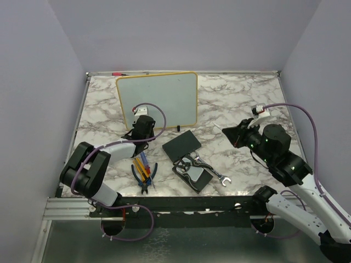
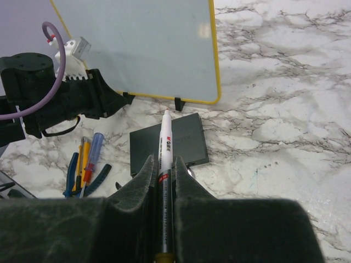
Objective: Write a sentence on the whiteboard
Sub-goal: Place the pen cap at the center of the board, then move the whiteboard to the whiteboard stand.
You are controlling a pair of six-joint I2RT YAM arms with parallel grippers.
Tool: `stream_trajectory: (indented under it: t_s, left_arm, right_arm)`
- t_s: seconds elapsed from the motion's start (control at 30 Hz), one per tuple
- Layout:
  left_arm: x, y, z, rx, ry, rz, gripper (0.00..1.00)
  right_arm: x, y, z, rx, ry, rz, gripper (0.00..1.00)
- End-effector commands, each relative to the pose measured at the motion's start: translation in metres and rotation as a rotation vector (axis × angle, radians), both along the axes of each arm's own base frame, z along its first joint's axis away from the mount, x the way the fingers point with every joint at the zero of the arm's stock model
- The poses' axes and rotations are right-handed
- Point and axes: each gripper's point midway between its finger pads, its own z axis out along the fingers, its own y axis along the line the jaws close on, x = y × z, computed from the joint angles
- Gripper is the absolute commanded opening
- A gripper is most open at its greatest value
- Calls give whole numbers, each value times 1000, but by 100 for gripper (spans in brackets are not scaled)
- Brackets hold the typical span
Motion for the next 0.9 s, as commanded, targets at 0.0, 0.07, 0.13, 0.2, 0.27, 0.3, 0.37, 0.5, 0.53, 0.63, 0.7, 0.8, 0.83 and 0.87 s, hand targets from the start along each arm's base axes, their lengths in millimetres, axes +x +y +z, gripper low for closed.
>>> stream_trajectory:
  t_s: [0.0,0.07,0.13,0.2,0.27,0.3,0.37,0.5,0.53,0.63,0.7,0.8,0.83,0.87]
  left_arm:
    - [17,-5,10,0,-56,19,34]
    - [18,-8,7,2,-48,8,34]
    - [19,-9,5,6,-45,6,34]
    - [21,-10,4,8,-47,4,33]
    - [23,-10,3,19,-46,6,29]
    - [24,-10,2,26,-45,5,29]
    - [25,-10,1,33,-44,6,25]
    - [26,-12,-1,41,-38,6,19]
    - [27,-13,-1,41,-38,3,18]
    - [25,-15,-3,51,-35,0,14]
    - [25,-18,-5,48,-31,-2,10]
    - [23,-24,-4,35,-30,-2,3]
    - [23,-27,-3,33,-31,-3,3]
    - [22,-29,-3,31,-31,-3,1]
  right_arm:
    - [1,2,-1,12,-4,0,1]
    - [1,2,-1,12,-3,0,1]
    - [2,2,-2,9,-2,0,1]
    - [2,2,-2,6,-1,-1,1]
    - [2,2,-3,4,1,0,1]
    - [3,3,-4,3,3,0,1]
    - [3,3,-6,1,9,1,1]
    - [4,4,-8,-4,14,2,1]
    - [4,4,-8,-4,14,2,1]
    - [4,4,-10,-7,17,1,1]
    - [4,4,-11,-8,18,2,1]
    - [3,4,-12,-10,19,4,1]
    - [3,3,-12,-11,16,3,1]
    - [3,3,-12,-10,15,3,1]
